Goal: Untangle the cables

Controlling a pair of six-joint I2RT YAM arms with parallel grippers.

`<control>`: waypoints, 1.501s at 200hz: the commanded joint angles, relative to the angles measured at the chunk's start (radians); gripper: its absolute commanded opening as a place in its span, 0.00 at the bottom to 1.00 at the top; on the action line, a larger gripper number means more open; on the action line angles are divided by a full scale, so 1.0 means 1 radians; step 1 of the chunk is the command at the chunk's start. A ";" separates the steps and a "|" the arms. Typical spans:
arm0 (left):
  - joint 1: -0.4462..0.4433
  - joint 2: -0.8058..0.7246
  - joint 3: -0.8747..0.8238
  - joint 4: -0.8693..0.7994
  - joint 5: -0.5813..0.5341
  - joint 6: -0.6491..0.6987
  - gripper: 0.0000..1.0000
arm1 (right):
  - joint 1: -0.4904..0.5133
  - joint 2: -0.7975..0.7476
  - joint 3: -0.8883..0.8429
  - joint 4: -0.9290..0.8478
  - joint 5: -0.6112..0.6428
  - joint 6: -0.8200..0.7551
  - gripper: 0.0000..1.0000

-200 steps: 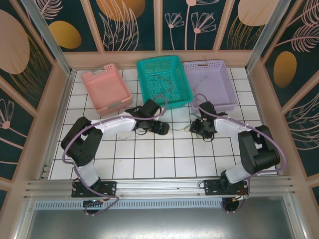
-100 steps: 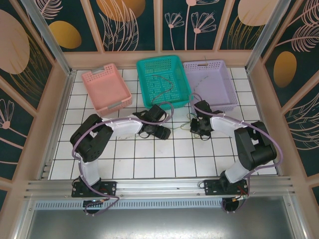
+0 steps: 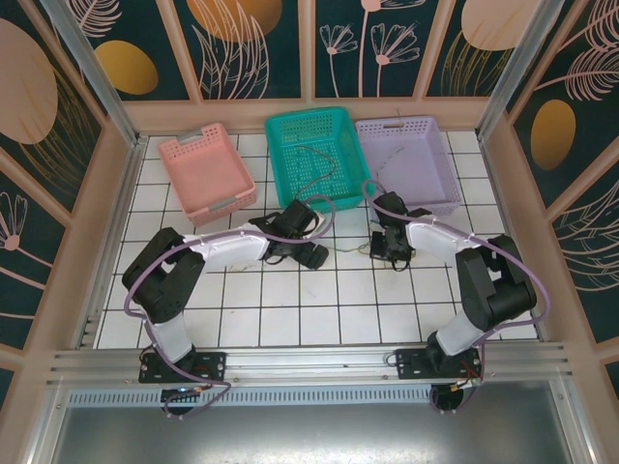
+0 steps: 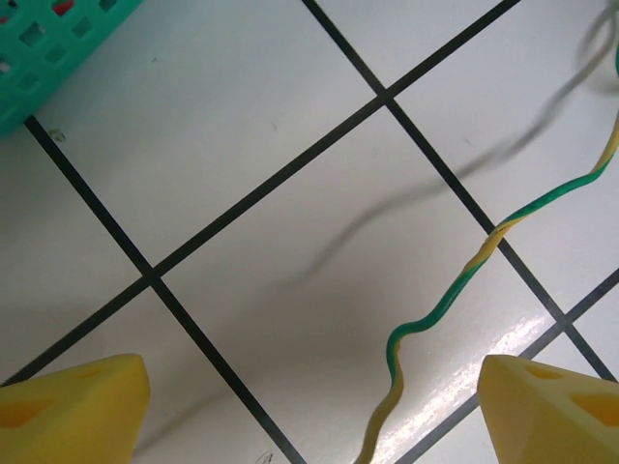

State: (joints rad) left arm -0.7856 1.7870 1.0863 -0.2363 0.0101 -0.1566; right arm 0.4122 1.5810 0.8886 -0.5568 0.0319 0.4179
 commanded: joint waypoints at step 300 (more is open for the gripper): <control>0.004 -0.225 -0.156 0.051 -0.062 0.098 0.00 | -0.309 -0.153 0.074 -0.142 -0.061 0.003 0.00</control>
State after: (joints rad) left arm -0.7879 1.6081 0.9974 -0.1741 0.0223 -0.0128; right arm 0.1493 1.4765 0.9478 -0.6605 -0.0608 0.3630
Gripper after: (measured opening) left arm 0.088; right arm 0.061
